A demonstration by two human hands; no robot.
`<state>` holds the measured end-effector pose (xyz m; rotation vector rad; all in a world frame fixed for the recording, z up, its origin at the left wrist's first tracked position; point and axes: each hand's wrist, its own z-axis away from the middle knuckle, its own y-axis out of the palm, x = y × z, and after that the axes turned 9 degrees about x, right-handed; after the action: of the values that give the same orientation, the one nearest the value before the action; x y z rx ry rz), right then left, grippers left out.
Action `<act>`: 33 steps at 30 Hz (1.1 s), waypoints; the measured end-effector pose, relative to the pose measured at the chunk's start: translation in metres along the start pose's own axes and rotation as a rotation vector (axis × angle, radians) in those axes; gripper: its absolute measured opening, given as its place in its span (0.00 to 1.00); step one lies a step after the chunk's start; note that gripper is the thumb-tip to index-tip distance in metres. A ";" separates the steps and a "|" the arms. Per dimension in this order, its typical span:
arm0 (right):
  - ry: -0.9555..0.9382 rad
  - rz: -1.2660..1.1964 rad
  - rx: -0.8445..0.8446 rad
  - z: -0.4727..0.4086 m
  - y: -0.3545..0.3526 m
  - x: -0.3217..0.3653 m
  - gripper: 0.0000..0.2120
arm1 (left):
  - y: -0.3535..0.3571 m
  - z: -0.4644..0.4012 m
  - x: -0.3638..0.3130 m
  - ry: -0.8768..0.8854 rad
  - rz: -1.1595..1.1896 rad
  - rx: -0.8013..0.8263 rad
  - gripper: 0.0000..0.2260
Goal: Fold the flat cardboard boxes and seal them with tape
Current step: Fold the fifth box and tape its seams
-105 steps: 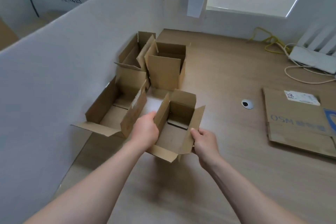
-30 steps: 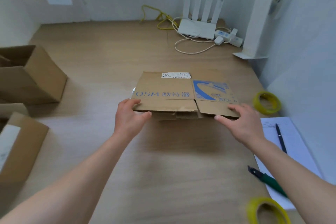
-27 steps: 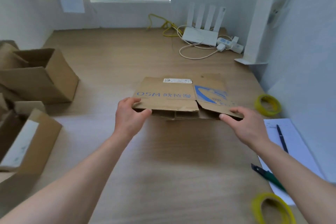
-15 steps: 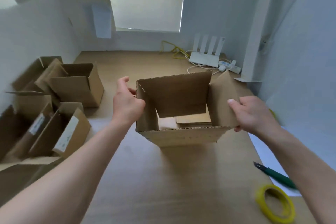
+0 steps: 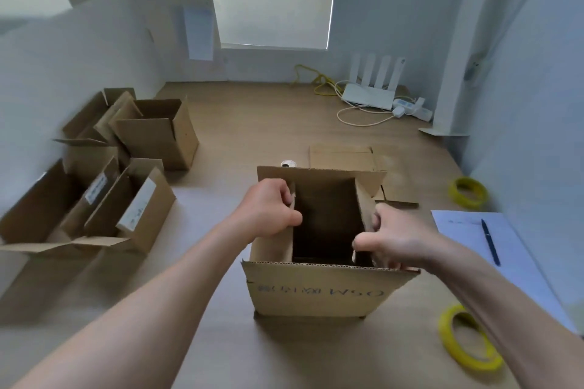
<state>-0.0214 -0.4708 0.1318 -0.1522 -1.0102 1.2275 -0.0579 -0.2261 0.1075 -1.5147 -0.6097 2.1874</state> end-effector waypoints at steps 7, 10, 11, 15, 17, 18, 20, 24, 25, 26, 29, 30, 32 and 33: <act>-0.030 0.200 0.010 -0.007 -0.012 -0.003 0.22 | 0.020 0.000 -0.014 -0.050 0.003 -0.086 0.10; -0.070 0.173 0.100 -0.006 -0.026 -0.014 0.19 | 0.027 -0.002 -0.016 -0.058 0.033 -0.125 0.10; -0.072 0.166 0.114 -0.007 -0.025 -0.016 0.20 | 0.030 -0.003 -0.016 -0.060 -0.009 -0.143 0.09; -0.063 0.345 0.061 -0.018 -0.013 -0.011 0.25 | 0.038 -0.007 -0.017 -0.051 -0.060 -0.163 0.10; -0.087 0.378 0.085 -0.024 -0.019 -0.012 0.27 | 0.034 -0.004 -0.009 -0.056 0.062 -0.035 0.11; -0.111 0.327 0.121 -0.024 -0.025 -0.015 0.27 | 0.030 0.000 -0.004 -0.049 0.138 0.036 0.13; -0.151 0.028 0.254 -0.021 -0.037 -0.026 0.29 | 0.022 0.008 0.011 -0.022 0.420 0.152 0.19; -0.279 -0.535 0.473 -0.011 -0.039 -0.064 0.37 | 0.015 0.019 0.042 0.087 0.789 0.299 0.25; -0.307 -0.561 0.493 -0.010 -0.034 -0.071 0.37 | 0.013 0.022 0.048 0.136 0.802 0.308 0.29; -0.317 -0.518 0.496 -0.009 -0.026 -0.076 0.37 | 0.013 0.023 0.054 0.194 0.816 0.314 0.35; -0.237 -0.216 0.322 -0.017 0.013 -0.086 0.25 | 0.023 0.026 0.057 0.251 0.835 0.210 0.34; -0.191 -0.198 0.195 -0.022 0.025 -0.088 0.21 | 0.028 0.026 0.055 0.236 0.826 0.122 0.31; -0.153 -0.227 0.025 -0.030 0.043 -0.086 0.22 | 0.037 0.024 0.052 0.214 0.774 -0.048 0.27; -0.147 -0.200 -0.006 -0.035 0.049 -0.083 0.24 | 0.039 0.021 0.052 0.205 0.730 -0.117 0.27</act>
<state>-0.0300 -0.5067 0.0365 0.0349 -1.1284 1.0641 -0.0984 -0.2318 0.0524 -2.2545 -0.1123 2.4615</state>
